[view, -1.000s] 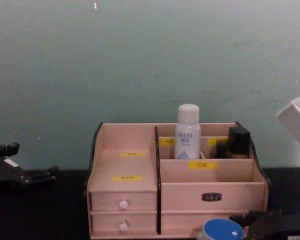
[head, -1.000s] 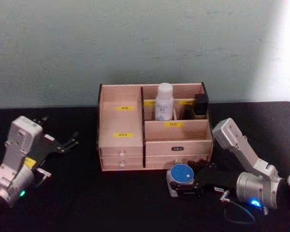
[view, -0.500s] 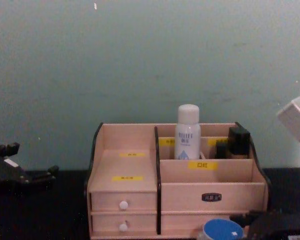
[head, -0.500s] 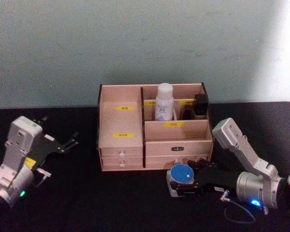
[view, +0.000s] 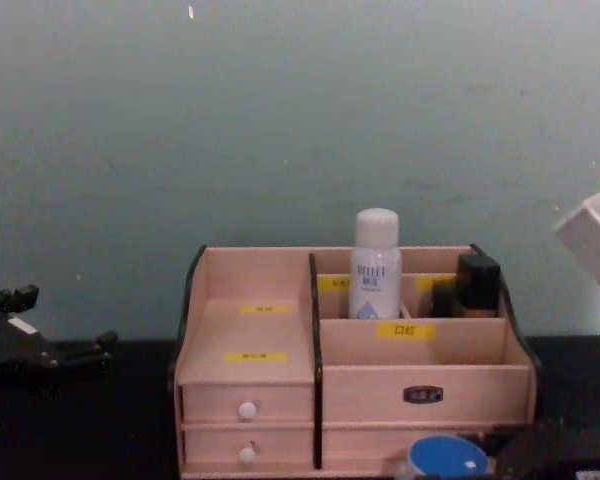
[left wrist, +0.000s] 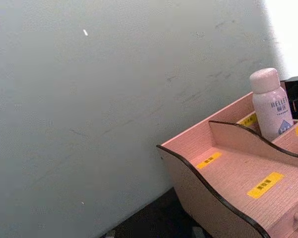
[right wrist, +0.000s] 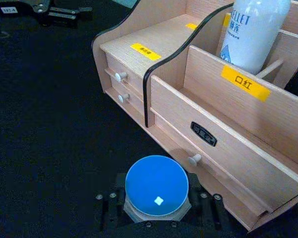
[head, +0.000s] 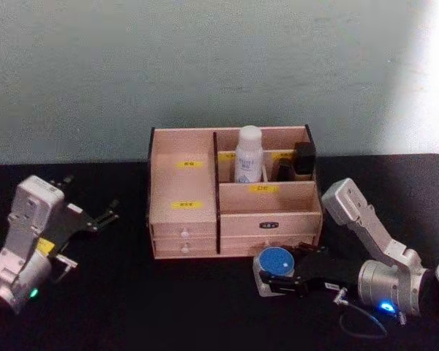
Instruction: Pick up the facial cleanser and watermelon frost from the table and place them into the tiered storage box.
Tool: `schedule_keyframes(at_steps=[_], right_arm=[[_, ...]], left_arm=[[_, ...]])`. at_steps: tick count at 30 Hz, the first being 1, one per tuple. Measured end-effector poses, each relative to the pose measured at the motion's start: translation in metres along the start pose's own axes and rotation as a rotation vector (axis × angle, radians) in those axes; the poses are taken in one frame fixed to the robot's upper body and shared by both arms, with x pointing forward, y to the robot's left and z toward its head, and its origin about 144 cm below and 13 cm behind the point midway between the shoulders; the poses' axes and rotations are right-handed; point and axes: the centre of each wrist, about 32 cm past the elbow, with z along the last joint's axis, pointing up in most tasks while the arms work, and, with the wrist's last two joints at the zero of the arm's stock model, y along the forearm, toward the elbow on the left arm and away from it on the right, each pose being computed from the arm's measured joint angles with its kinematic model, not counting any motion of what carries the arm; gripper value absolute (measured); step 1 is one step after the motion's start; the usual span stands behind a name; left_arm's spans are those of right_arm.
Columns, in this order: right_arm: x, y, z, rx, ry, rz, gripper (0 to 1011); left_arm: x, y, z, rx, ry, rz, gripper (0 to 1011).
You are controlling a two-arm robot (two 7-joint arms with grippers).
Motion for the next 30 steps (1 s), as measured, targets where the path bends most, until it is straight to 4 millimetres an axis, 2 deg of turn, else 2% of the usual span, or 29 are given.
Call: schedule_keyframes(at_steps=[4, 21, 30], right_arm=[[0.0, 0.0, 0.0, 0.0, 0.0, 0.0, 719], [0.0, -0.001, 0.0, 0.002, 0.003, 0.004, 719], [-0.007, -0.016, 0.012, 0.039, -0.021, 0.03, 719]], left_arm=[[0.0, 0.0, 0.0, 0.0, 0.0, 0.0, 1001], [0.0, 0.0, 0.0, 0.0, 0.0, 0.0, 1001], [0.0, 0.0, 0.0, 0.0, 0.0, 0.0, 1001]])
